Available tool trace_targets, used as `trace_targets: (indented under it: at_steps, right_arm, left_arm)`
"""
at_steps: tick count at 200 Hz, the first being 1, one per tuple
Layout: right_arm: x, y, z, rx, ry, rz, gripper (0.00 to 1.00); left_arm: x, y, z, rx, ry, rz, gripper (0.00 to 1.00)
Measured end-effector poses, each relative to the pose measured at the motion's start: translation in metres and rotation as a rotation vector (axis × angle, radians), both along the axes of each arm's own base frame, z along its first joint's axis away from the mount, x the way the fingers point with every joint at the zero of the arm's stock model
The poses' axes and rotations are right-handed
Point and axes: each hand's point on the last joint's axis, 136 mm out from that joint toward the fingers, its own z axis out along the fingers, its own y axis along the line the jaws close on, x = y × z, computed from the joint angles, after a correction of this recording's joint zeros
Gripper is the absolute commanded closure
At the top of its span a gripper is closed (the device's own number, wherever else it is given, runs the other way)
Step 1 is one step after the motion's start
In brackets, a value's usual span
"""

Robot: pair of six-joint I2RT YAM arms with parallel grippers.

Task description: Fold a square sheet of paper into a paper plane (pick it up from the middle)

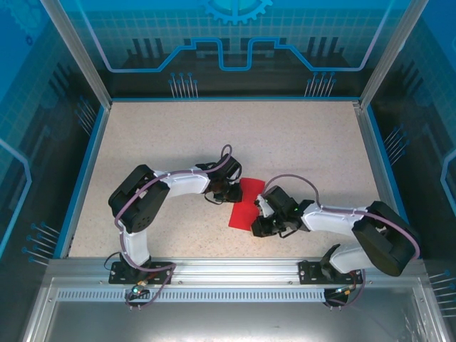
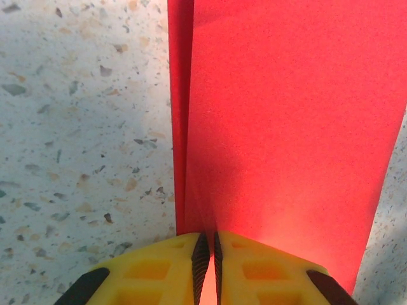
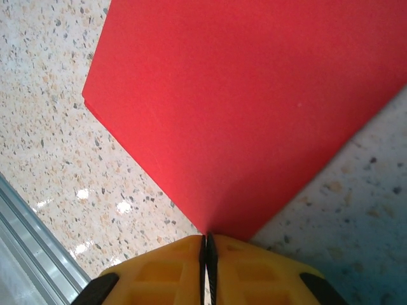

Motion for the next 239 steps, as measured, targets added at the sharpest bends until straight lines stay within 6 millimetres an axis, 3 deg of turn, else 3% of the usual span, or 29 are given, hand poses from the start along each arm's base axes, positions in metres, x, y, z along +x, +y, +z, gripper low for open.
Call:
trace_targets:
  at_steps: [59, 89, 109, 132, 185, 239]
  right_arm:
    - [-0.006, -0.015, 0.011, -0.022, 0.025, -0.053, 0.87]
    - [0.033, -0.009, 0.039, 0.051, -0.037, -0.145, 0.86]
    - [0.061, -0.006, 0.046, 0.075, -0.063, -0.196, 0.86]
    - [0.080, -0.005, 0.035, 0.068, -0.053, -0.221, 0.86]
    - [0.082, -0.009, 0.002, 0.010, -0.005, -0.202, 0.86]
    - [0.084, -0.005, 0.005, 0.035, -0.019, -0.175, 0.86]
  left_arm:
    - [0.000, -0.001, 0.001, -0.003, 0.000, -0.002, 0.83]
    - [0.000, -0.001, 0.002, -0.005, 0.005, -0.003, 0.82]
    - [-0.001, 0.000, 0.003, 0.001, 0.011, -0.004, 0.82]
    - [-0.002, 0.002, 0.005, 0.016, 0.019, -0.015, 0.81]
    - [0.001, 0.002, 0.019, 0.023, 0.016, -0.017, 0.76]
    - [0.001, 0.004, 0.053, -0.008, -0.032, -0.009, 0.59]
